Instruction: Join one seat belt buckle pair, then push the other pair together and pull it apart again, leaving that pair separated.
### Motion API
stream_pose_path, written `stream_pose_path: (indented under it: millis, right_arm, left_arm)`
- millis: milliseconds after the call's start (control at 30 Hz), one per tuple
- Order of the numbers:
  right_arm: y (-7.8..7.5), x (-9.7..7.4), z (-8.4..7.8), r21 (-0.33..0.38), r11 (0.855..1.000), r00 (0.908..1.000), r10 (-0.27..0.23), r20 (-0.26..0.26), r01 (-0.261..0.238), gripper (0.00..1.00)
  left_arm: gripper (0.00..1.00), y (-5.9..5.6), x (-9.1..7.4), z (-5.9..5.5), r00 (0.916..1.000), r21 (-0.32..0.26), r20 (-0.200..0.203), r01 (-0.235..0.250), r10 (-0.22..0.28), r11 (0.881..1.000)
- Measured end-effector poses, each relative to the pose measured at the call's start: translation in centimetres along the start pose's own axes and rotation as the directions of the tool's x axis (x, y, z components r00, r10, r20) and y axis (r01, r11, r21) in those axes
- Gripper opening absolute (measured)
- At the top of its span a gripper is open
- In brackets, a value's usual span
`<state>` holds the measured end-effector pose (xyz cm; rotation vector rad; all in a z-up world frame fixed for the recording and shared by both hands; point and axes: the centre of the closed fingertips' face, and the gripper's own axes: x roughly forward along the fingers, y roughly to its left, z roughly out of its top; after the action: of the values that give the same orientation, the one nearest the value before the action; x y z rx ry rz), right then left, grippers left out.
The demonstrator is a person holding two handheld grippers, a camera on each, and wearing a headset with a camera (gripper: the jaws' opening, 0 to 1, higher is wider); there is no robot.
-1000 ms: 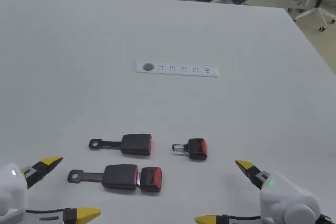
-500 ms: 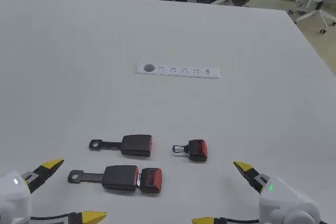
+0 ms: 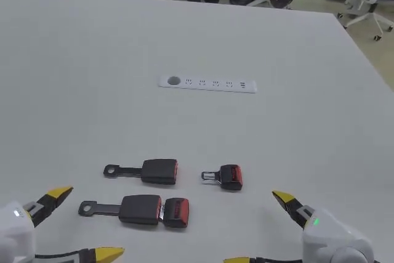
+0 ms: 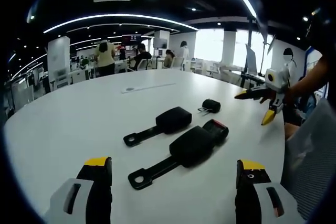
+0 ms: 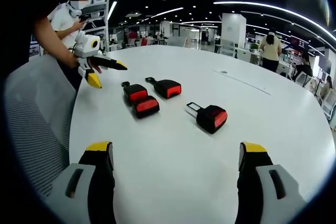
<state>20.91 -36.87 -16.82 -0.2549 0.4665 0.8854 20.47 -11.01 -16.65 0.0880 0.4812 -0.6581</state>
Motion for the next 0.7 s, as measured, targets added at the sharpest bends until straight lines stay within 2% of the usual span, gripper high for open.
stream_pose_path:
  millis: [233, 700]
  right_arm:
    - [-0.18, -0.06, -0.16, -0.004, 1.000, 1.0000, 0.001, 0.003, -0.001, 0.99]
    - [-0.12, -0.05, -0.07, -0.007, 1.000, 1.0000, 0.002, 0.001, -0.002, 0.99]
  left_arm:
    - [1.00, 0.53, -0.13, -0.08, 1.0000, 0.004, -0.001, -0.005, 0.005, 1.000]
    - [0.98, 0.44, -0.15, -0.02, 1.0000, 0.021, -0.005, -0.003, 0.003, 1.000]
